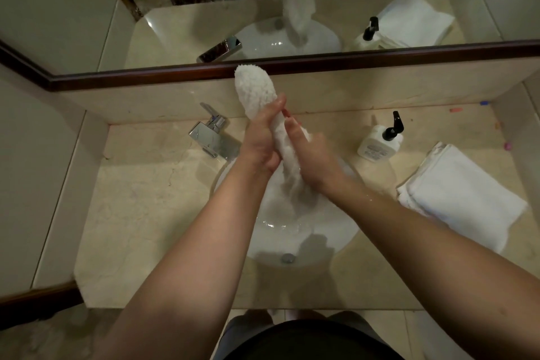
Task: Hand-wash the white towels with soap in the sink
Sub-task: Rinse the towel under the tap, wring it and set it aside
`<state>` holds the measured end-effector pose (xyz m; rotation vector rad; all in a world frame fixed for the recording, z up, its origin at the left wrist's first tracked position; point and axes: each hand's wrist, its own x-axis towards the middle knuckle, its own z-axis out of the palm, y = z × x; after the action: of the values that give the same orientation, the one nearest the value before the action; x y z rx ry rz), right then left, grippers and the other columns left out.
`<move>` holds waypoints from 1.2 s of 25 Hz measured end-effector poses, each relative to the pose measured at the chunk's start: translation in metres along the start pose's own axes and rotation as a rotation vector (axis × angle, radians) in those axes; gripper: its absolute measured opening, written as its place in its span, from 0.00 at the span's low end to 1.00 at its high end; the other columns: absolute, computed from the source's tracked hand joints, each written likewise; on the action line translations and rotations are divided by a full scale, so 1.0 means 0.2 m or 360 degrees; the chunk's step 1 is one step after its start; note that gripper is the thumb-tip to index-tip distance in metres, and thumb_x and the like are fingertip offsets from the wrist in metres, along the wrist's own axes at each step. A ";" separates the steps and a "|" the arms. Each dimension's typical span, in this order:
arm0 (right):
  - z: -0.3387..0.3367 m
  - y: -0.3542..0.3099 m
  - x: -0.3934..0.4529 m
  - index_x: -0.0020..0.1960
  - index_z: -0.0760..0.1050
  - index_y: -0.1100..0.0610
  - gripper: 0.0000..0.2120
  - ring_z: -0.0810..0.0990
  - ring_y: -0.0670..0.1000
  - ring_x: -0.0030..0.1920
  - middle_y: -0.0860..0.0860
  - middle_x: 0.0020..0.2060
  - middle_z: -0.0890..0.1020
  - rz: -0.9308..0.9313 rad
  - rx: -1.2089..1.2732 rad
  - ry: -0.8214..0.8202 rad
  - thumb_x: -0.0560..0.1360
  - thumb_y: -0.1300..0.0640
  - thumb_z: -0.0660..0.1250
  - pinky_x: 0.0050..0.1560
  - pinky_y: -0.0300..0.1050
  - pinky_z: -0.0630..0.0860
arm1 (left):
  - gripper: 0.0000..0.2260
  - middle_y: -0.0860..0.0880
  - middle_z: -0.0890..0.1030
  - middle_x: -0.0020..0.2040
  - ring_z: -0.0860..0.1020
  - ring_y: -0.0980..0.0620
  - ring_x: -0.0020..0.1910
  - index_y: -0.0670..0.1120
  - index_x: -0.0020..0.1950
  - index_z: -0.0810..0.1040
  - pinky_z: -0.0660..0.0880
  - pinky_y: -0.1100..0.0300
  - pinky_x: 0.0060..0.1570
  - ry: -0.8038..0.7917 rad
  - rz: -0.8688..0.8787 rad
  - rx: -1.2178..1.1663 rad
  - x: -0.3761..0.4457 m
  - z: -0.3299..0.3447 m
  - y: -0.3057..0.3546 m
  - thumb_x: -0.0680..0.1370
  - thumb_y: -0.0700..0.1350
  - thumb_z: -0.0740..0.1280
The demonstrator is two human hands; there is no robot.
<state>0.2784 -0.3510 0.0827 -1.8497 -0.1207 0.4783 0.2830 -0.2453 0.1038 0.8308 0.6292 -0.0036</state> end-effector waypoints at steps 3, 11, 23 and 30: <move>0.04 0.09 0.00 0.57 0.82 0.49 0.25 0.83 0.53 0.42 0.56 0.38 0.84 -0.0048 -0.0112 0.0118 0.80 0.35 0.54 0.42 0.47 0.73 | 0.04 0.47 0.79 0.34 0.79 0.48 0.34 0.42 0.44 0.80 0.80 0.53 0.40 0.0283 -0.0080 0.0015 0.04 -0.01 -0.07 0.73 0.40 0.74; 0.05 0.23 0.02 0.48 0.82 0.58 0.40 0.80 0.63 0.46 0.61 0.41 0.84 -0.0268 -0.0562 0.0176 0.73 0.31 0.40 0.42 0.47 0.68 | 0.10 0.47 0.75 0.27 0.74 0.49 0.26 0.42 0.31 0.73 0.75 0.58 0.33 0.0772 -0.0104 0.0067 0.04 0.01 -0.17 0.70 0.37 0.71; -0.01 0.13 0.00 0.47 0.81 0.62 0.26 0.80 0.48 0.33 0.52 0.34 0.83 0.0226 0.0156 -0.0332 0.65 0.39 0.72 0.35 0.41 0.75 | 0.14 0.48 0.82 0.46 0.81 0.48 0.47 0.44 0.52 0.80 0.78 0.58 0.44 0.0055 -0.0119 0.0528 0.04 -0.24 -0.05 0.74 0.52 0.74; -0.07 0.01 0.05 0.51 0.80 0.60 0.22 0.78 0.46 0.31 0.50 0.34 0.82 0.0533 0.0482 -0.0638 0.73 0.41 0.67 0.35 0.42 0.75 | 0.38 0.44 0.75 0.66 0.74 0.46 0.66 0.44 0.66 0.75 0.72 0.49 0.62 -0.0825 -0.0128 0.0149 0.08 -0.28 0.10 0.62 0.59 0.81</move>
<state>0.2914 -0.3606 0.0818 -1.4613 -0.0046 1.0414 0.2725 -0.1895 0.0803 0.8514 0.1732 -0.3145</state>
